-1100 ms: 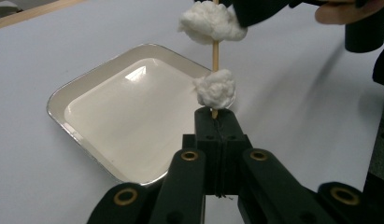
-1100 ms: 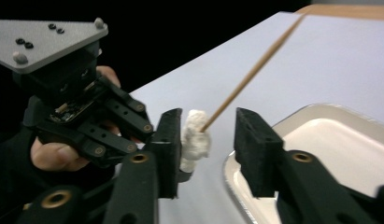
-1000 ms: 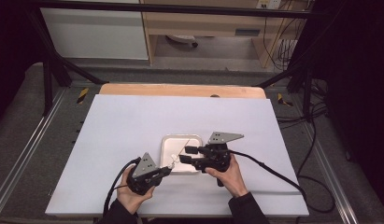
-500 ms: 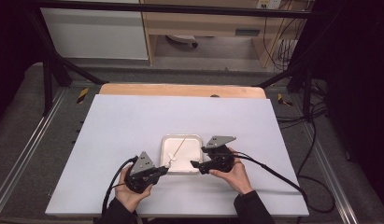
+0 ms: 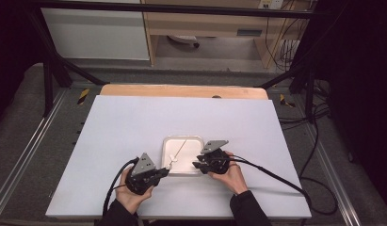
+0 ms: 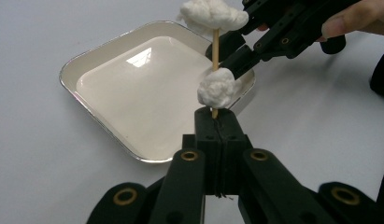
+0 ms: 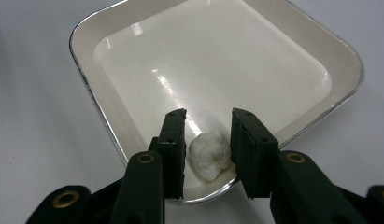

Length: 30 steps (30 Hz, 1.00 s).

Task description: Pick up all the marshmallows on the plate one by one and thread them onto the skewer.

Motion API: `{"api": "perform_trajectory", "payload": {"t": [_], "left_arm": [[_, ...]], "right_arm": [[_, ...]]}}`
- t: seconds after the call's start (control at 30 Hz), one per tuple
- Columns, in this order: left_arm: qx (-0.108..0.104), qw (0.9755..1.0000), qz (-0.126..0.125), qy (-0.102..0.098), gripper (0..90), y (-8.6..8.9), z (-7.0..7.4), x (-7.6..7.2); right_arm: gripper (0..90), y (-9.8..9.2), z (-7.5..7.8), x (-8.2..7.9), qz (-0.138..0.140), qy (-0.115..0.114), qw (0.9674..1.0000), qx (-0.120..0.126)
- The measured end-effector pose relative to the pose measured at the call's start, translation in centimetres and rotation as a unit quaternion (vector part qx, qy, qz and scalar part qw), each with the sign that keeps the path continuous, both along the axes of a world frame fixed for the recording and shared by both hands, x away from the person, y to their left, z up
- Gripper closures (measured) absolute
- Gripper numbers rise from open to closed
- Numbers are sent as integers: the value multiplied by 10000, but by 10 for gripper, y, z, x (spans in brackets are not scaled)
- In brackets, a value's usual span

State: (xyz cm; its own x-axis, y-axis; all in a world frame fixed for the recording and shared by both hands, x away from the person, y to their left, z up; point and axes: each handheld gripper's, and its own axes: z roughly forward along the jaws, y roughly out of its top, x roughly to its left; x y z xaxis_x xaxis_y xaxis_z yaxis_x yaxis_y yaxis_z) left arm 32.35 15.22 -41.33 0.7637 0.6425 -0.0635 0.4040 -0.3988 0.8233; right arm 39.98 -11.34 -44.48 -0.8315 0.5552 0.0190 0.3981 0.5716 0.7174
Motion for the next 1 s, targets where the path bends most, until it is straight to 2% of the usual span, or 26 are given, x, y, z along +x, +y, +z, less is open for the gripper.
{"api": "perform_trajectory", "payload": {"t": [0.2, 0.37, 0.43, 0.57, 0.7, 0.87, 1.0], "left_arm": [[2, 10000, -6, -1, 893, 0, 0, 0], [10, 10000, -31, 11, 893, -1, 0, 0], [10, 10000, -34, 7, 893, -1, 0, 0], [9, 10000, -55, 9, 893, -2, 0, -1], [4, 10000, -94, 1, 893, -3, 0, -2], [20, 9999, -163, 0, 893, -5, 0, -3], [50, 9997, -242, -8, 893, -8, 0, -4]], "right_arm": [[724, 0, -1, -1, -13, 99, 9999, -16], [742, -2, 3, -1, -102, 159, 9998, 108], [746, -3, 8, -2, -75, 131, 9995, 262], [751, -9, 24, -6, -100, 61, 9973, 728], [754, -19, 46, -12, -142, -67, 9923, 1227], [755, -31, 69, -17, -175, -150, 9814, 1905], [757, -38, 80, -17, -231, -187, 9738, 2253]]}}
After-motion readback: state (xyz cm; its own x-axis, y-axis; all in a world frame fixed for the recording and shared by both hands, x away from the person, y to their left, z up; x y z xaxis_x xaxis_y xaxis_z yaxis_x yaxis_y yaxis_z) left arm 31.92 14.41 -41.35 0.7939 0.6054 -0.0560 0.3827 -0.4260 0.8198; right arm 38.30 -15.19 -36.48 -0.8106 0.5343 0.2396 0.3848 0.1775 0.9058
